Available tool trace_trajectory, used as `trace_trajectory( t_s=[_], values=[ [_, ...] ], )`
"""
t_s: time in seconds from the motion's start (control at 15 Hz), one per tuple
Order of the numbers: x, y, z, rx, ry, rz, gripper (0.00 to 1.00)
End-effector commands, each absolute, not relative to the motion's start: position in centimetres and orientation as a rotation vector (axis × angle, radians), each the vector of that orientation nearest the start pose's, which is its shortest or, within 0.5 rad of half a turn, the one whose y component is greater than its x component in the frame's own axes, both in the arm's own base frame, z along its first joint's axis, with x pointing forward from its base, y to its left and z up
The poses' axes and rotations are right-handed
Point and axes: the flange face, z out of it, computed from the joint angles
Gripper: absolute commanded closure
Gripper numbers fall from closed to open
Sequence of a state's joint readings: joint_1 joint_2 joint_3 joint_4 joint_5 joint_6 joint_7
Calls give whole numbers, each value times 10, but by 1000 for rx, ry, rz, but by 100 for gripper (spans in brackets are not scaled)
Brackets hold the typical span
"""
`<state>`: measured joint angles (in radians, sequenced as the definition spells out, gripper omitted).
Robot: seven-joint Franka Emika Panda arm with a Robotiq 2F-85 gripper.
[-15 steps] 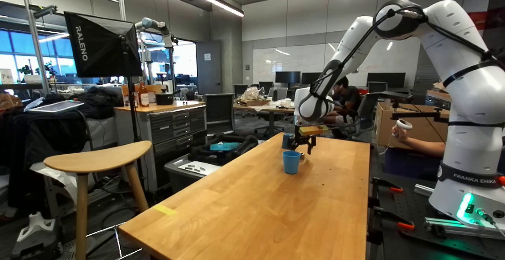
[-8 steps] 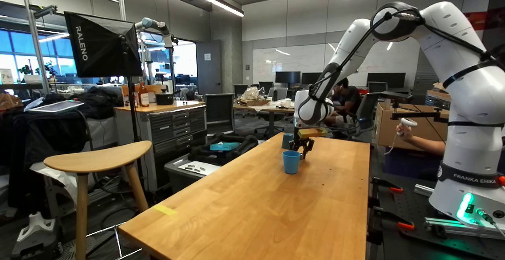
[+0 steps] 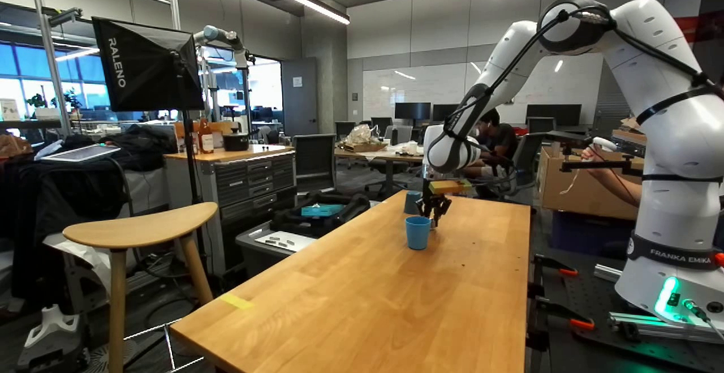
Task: Put the silver thing in the light blue cup
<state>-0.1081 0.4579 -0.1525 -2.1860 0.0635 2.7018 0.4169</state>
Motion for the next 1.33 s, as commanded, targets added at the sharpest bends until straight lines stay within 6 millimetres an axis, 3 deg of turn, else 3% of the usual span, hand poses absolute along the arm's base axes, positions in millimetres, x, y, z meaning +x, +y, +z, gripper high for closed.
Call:
trace_trajectory(
  t_s=[0.0,0.33,0.67,0.93,1.13,1.2,1.27],
  values=[
    [526,-120,229,-2956,970,-72,88],
    [514,-75,267,-2943,828,-34,88],
    [522,-30,280,-2915,749,-72,89],
    [532,-15,280,-2919,727,-93,89],
    [537,-17,275,-2932,731,-111,88],
    [539,-20,273,-2928,736,-106,72],
    [538,-22,270,-2934,738,-105,44]
  ],
)
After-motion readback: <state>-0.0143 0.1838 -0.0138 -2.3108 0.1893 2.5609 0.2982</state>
